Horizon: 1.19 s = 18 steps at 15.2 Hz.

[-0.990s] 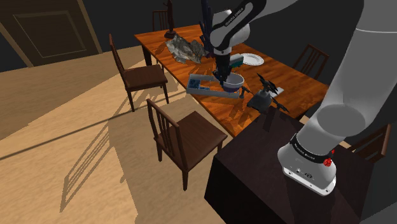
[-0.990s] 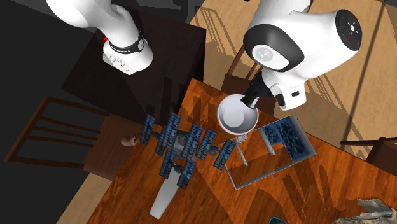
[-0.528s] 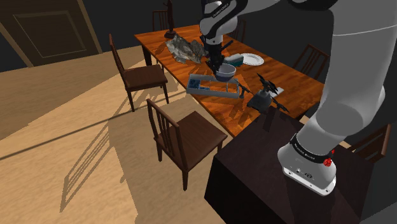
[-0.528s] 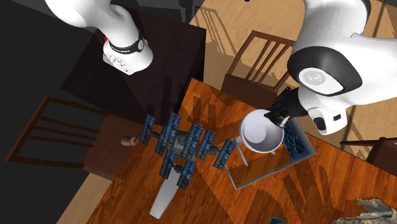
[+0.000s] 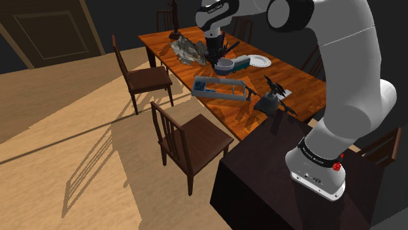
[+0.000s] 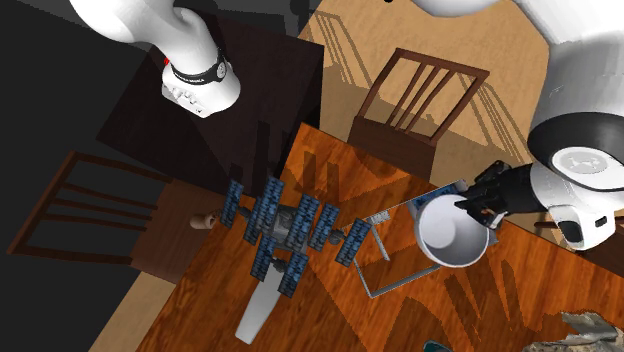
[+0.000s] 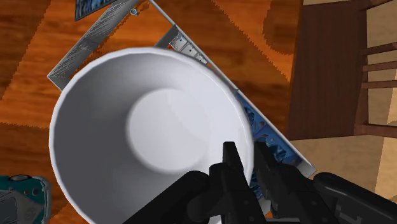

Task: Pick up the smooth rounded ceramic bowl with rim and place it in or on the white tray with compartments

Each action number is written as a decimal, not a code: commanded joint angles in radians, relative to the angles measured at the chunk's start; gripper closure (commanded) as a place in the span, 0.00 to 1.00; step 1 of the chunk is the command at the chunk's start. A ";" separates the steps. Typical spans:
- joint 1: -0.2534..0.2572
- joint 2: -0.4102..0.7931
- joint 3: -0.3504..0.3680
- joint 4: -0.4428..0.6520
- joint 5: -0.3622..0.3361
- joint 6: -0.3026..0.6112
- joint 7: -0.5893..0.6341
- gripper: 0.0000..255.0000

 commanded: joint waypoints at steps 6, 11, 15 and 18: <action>-0.005 0.060 0.002 0.015 0.003 0.045 -0.002 1.00; -0.006 0.096 0.003 0.007 0.005 0.089 0.000 1.00; -0.007 0.128 0.005 0.007 0.006 0.121 0.001 1.00; -0.008 0.153 0.006 0.010 0.007 0.144 0.002 1.00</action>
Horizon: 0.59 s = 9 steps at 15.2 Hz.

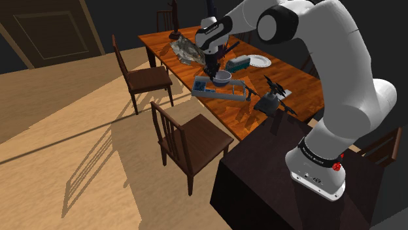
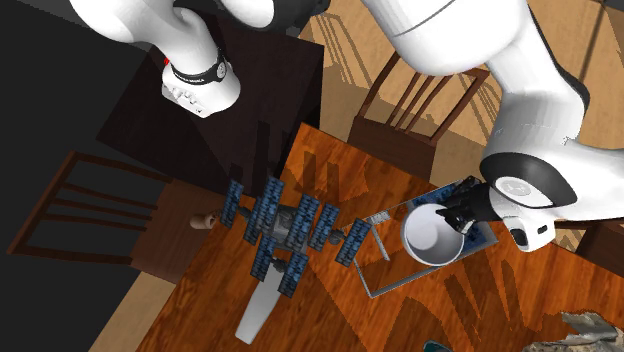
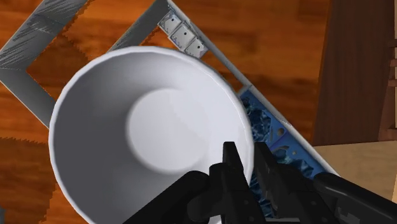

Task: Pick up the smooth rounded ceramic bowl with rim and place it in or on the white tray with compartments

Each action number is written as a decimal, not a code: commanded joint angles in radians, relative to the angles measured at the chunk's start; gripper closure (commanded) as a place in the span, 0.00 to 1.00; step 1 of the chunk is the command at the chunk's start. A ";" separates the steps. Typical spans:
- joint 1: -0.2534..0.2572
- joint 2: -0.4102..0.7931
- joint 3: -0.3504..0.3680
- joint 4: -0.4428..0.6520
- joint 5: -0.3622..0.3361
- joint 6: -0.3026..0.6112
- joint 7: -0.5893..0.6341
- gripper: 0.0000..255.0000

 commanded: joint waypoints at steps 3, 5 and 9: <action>-0.001 0.017 0.000 0.003 0.001 0.014 0.000 1.00; -0.001 0.017 0.000 0.004 0.001 0.014 0.000 1.00; -0.001 0.015 0.000 0.001 0.001 0.014 0.000 0.00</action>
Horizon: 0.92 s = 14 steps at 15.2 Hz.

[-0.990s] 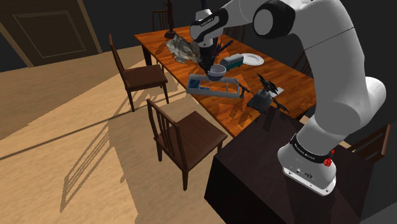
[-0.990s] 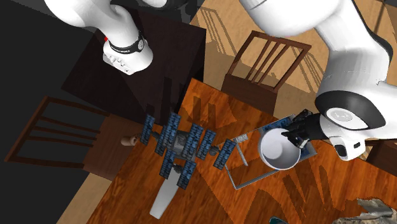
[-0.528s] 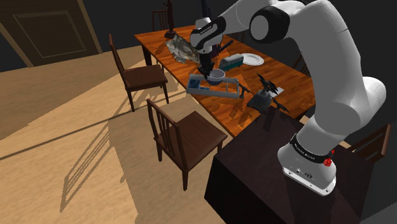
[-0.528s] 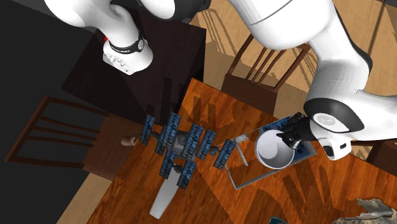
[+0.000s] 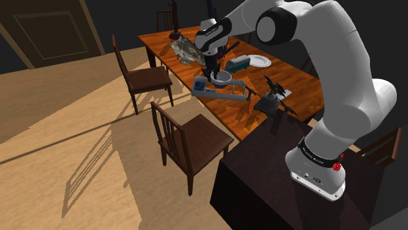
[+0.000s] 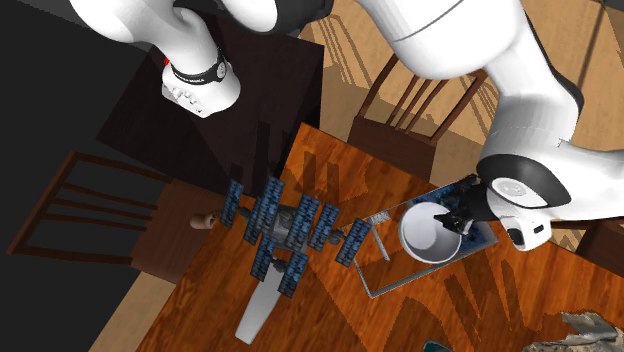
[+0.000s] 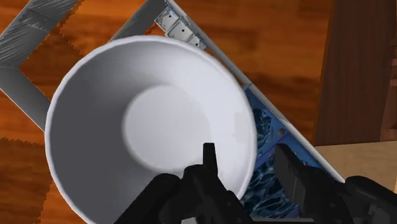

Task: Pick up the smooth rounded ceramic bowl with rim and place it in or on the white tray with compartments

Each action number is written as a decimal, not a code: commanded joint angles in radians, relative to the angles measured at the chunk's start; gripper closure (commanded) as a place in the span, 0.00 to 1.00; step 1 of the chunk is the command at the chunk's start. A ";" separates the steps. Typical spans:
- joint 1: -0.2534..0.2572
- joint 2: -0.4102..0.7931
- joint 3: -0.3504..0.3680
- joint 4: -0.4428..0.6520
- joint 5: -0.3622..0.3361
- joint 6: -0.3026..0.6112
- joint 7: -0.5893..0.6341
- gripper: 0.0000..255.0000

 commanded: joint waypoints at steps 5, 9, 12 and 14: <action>-0.002 0.002 -0.001 -0.001 -0.001 0.002 -0.001 0.00; 0.001 -0.035 -0.003 0.066 -0.002 -0.103 0.000 0.00; 0.001 -0.035 -0.003 0.066 -0.002 -0.103 0.000 0.00; 0.001 -0.035 -0.003 0.066 -0.002 -0.103 0.000 0.00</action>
